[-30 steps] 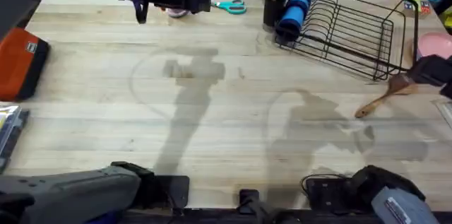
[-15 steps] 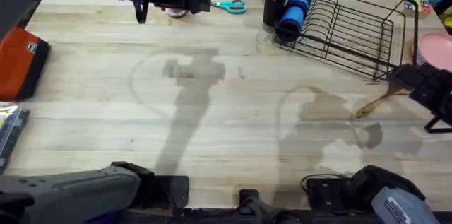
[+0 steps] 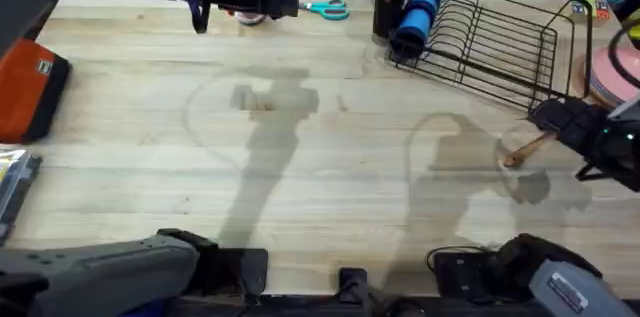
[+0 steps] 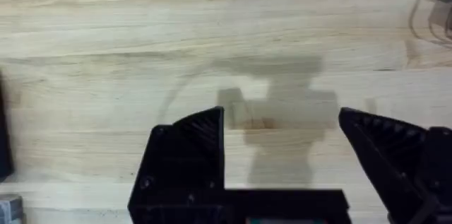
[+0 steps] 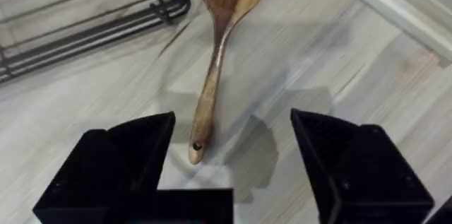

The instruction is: Pick up the spoon on the table one by one and put them onto the rack

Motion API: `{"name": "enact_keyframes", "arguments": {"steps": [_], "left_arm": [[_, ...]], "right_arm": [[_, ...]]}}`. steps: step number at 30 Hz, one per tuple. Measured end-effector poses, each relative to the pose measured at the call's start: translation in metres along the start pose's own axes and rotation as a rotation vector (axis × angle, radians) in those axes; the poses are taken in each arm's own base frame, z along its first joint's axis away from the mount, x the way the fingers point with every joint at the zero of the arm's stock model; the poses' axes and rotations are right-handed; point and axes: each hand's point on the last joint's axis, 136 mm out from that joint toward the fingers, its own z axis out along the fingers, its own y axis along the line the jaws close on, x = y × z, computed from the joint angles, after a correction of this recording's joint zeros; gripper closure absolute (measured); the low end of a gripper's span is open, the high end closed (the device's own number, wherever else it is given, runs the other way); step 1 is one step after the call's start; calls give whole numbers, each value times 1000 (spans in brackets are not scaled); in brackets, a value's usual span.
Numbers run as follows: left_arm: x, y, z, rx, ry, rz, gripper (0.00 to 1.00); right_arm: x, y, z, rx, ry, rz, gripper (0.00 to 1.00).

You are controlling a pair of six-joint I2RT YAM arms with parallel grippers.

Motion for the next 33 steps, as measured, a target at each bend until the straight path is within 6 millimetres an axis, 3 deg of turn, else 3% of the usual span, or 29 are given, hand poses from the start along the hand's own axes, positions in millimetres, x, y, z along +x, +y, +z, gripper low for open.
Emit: {"name": "enact_keyframes", "arguments": {"steps": [5, 12, 25, 33], "left_arm": [[0, 0, 0, 0, 0, 0, 8], [0, 0, 0, 0, 0, 0, 7], [0, 0, 0, 0, 0, 0, 7], [0, 0, 0, 0, 0, 0, 8]], "right_arm": [[7, 3, 18, 21, 61, -17, 8], [1, 11, 38, 21, 62, -18, 8], [-9, 20, 60, 14, 41, -9, 8], [-3, 21, 72, 25, 75, -31, 8]]}}
